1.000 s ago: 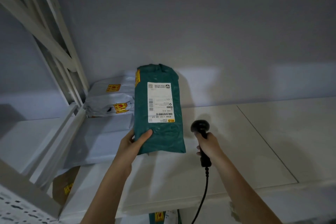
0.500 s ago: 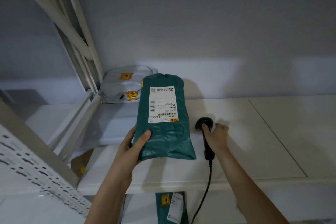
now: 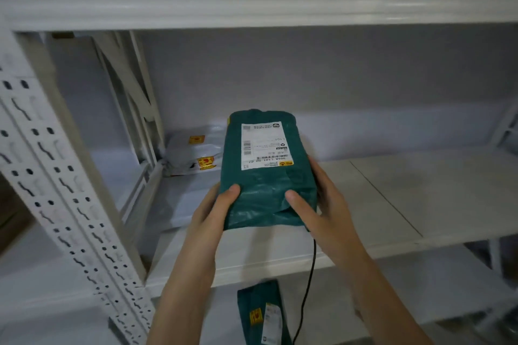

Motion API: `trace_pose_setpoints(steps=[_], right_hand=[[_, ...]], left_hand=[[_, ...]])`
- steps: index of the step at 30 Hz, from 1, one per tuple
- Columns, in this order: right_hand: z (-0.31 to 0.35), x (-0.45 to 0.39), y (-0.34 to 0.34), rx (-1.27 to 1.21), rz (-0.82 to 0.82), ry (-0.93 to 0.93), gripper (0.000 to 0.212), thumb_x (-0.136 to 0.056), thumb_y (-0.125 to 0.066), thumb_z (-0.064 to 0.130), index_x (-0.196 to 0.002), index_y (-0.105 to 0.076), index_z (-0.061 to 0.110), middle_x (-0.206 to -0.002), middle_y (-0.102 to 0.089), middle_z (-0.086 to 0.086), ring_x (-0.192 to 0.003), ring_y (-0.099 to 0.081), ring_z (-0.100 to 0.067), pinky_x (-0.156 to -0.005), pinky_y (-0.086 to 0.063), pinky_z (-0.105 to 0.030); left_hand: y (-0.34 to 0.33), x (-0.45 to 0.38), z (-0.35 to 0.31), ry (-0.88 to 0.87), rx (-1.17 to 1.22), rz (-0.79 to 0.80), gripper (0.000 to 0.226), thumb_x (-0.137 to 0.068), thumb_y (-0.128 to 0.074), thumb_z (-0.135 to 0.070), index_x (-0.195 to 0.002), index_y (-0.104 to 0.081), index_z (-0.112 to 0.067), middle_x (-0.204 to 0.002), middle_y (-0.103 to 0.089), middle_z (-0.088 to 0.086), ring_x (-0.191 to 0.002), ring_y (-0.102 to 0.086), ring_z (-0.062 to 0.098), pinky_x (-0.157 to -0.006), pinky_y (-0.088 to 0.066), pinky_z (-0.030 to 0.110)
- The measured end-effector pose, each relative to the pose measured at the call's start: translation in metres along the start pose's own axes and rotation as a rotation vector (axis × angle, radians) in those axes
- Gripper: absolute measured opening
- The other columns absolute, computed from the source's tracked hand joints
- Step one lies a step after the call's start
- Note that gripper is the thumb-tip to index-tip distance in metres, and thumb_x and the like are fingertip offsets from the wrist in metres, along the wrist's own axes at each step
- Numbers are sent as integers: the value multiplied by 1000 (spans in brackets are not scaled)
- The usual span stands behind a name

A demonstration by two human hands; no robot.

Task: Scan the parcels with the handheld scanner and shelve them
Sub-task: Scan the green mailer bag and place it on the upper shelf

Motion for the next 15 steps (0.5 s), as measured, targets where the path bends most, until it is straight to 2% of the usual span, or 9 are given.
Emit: trace_pose_setpoints(steps=[2,5,7,11,15], right_hand=[[29,18,4,2,-50,38,54,-76,-66,32,-124,-44,44,-109,-64,31,-105,-61,4,-74,-54,-13],[74,39,8,22,-75,79,45,-81,-62,18,-114,-46,45,-97,-65,38,-95,-63,11,-68,-51,-7],[104,52,10,35,-96,122,45,-83,-62,12,-109,-48,47,-92,-64,41,-91,-61,16,-65,-50,-4],[159,72,19,34,-161,175,39,-70,-64,28,-100,-52,50,-87,-65,40,-88,-62,17,-59,-50,-6],[200,83,27,13,-189,281,42,-63,-63,33,-102,-57,44,-89,-68,35,-87,-63,14,-59,-49,-3]], left_hand=[[0,22,-16,-52,-74,60,56,-67,-74,-48,-120,-59,-37,-119,-66,-12,-106,-64,7,-88,-50,27],[-1,53,-51,-195,-124,115,42,-68,-72,-29,-107,-61,-39,-100,-72,-19,-94,-67,1,-72,-54,16],[-6,73,-74,-284,-156,138,42,-66,-69,-27,-106,-62,-33,-95,-73,-19,-90,-68,0,-68,-53,12],[-14,106,-114,-404,-157,153,50,-56,-72,-36,-104,-65,-30,-95,-74,-16,-90,-69,2,-68,-53,10],[-22,131,-153,-540,-172,156,46,-60,-85,-31,-102,-67,-30,-94,-75,-15,-88,-70,2,-68,-52,10]])
Point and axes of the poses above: each hand's wrist, its own x-axis away from the middle knuckle, its own y-axis out of the back of the hand, z = x × y, the point moved 8 cm from there along -x, towards the middle knuckle
